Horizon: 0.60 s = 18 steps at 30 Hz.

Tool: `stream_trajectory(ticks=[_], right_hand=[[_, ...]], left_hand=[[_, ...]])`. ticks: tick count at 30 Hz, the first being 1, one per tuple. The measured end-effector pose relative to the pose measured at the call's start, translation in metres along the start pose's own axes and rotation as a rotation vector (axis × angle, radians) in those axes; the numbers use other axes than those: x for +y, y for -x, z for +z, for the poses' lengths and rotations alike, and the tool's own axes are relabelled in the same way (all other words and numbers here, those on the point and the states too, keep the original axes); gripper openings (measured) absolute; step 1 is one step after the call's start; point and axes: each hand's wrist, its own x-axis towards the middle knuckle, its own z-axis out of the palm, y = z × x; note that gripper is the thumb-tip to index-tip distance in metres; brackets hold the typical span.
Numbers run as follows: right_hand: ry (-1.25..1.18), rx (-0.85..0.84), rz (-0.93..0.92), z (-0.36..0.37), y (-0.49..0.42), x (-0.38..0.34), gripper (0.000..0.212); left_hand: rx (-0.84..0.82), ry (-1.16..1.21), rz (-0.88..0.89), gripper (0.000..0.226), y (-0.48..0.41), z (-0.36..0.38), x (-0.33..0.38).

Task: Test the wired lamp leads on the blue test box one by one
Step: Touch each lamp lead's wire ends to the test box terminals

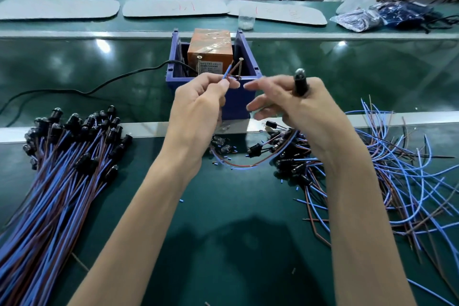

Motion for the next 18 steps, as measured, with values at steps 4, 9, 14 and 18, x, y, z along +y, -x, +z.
stream_trajectory(ticks=[4,9,14,18], right_hand=[[-0.076,0.028,0.028,-0.0036,-0.0012,-0.0045,0.067],[-0.064,0.125,0.066,-0.0021,-0.0044,0.0017,0.036],[-0.206,0.174,0.01,0.0016,-0.0043,0.0019,0.017],[-0.203,0.114,0.057,0.001,-0.0055,-0.0022,0.059]], left_hand=[[-0.067,0.159,-0.027,0.033,-0.0005,0.0017,-0.001],[-0.041,0.192,-0.044,0.032,0.0018,0.0077,-0.0037],[-0.022,0.352,-0.161,0.023,0.0026,0.0085,-0.0033],[-0.03,0.426,-0.217,0.013,0.0031,0.0078,-0.0007]])
